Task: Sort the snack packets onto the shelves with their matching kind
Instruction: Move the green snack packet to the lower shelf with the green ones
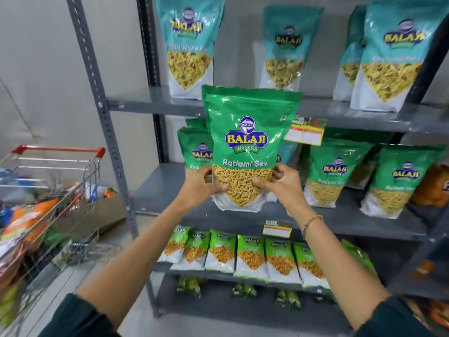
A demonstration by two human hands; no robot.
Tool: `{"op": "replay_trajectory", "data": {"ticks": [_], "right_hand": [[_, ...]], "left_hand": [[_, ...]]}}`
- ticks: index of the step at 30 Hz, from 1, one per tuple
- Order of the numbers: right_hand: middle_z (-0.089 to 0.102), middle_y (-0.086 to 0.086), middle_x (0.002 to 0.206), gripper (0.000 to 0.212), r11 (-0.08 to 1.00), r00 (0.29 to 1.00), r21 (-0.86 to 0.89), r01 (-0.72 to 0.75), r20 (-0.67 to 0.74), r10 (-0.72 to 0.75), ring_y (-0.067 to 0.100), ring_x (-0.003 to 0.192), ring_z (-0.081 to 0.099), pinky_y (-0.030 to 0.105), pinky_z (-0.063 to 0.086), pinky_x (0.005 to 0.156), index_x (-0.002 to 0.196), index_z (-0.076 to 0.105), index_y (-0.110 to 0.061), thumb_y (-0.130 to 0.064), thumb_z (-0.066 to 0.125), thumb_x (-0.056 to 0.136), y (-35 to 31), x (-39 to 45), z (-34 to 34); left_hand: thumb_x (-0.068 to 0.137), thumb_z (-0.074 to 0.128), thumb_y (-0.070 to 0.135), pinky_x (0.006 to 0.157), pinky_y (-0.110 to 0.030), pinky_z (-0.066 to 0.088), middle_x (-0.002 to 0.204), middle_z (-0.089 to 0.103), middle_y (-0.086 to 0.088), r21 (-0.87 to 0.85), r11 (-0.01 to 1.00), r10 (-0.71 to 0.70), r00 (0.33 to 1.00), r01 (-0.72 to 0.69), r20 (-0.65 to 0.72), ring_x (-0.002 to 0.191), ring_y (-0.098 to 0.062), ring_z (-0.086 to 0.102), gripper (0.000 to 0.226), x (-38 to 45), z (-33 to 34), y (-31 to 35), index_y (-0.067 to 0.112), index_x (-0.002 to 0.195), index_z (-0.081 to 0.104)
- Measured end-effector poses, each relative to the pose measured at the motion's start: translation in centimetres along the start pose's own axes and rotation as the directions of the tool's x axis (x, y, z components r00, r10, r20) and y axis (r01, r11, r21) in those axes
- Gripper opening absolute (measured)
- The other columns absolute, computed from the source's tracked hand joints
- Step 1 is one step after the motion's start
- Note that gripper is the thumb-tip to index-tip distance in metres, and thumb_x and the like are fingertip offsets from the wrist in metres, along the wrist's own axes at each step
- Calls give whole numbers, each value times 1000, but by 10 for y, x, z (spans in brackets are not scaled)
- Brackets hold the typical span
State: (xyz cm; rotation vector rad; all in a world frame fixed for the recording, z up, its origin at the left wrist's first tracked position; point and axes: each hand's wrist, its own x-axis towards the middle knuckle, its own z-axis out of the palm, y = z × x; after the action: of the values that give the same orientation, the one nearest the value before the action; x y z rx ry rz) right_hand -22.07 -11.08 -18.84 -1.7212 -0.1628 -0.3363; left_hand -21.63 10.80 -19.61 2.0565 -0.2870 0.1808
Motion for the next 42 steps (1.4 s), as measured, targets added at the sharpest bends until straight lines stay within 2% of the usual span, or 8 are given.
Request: {"op": "replay_trajectory", "data": {"ticks": [4,7,13,22,26,32,37,42], "right_hand": [[66,4,107,49,995,995,27,-96,31,95,18,102,62,27,49,90,101,59,-19,-10,83,60,46,4,30],[67,2,101,49,984,986,75,-162,58,157,12,92,65,14,53,76,106,58,-13,-2,80,63,80,10,52],[67,7,104,50,966,962,55,-251,124,243,19,98,65,39,52,93,103,56,-14,-1,80,61,125,52,79],[68,10,107,50,967,962,18,-252,116,249,20,99,65,40,52,92,99,55,-14,-2,82,59,163,110,92],[66,13,112,53,968,962,24,-250,119,245,19,100,63,36,52,91,100,52,-14,-4,82,59,173,122,92],[62,2,108,56,976,961,9,-216,181,211,16,104,60,29,49,91,106,48,-17,-13,82,62,179,123,88],[57,-1,118,58,981,956,-54,-185,220,193,14,114,55,27,45,97,120,46,-14,-13,76,71,177,110,83],[67,9,111,34,968,977,-148,-203,36,211,15,99,61,33,50,94,109,61,-9,-14,70,77,177,79,59]], "left_hand": [[44,79,60,104,-46,46,127,64,-8,26,993,-116,993,115,20,116,-24,60,98,5,-3,-44,11,124,53],[57,84,40,103,-39,45,122,65,-9,83,974,-212,977,209,22,112,-24,59,77,14,-2,-69,8,121,56],[57,86,24,102,-45,46,116,69,-13,72,947,-318,947,314,48,109,-28,64,63,58,1,-118,9,112,59],[58,86,17,104,-48,45,126,64,-11,-24,913,-407,912,408,43,118,-26,59,71,118,18,-167,9,121,54],[44,89,42,103,-52,46,119,66,-5,-62,910,-408,911,411,56,110,-23,61,90,137,27,-197,9,120,54],[72,78,19,110,-44,39,138,55,-11,17,903,-429,902,429,52,129,-28,50,72,127,34,-166,8,133,43],[76,74,33,81,-38,52,101,71,-16,169,852,-466,864,496,-190,96,-30,64,42,106,45,-152,1,100,62],[81,66,19,79,-27,54,98,74,-17,278,921,-303,950,272,73,93,-27,68,17,82,84,-117,4,90,68]]}}
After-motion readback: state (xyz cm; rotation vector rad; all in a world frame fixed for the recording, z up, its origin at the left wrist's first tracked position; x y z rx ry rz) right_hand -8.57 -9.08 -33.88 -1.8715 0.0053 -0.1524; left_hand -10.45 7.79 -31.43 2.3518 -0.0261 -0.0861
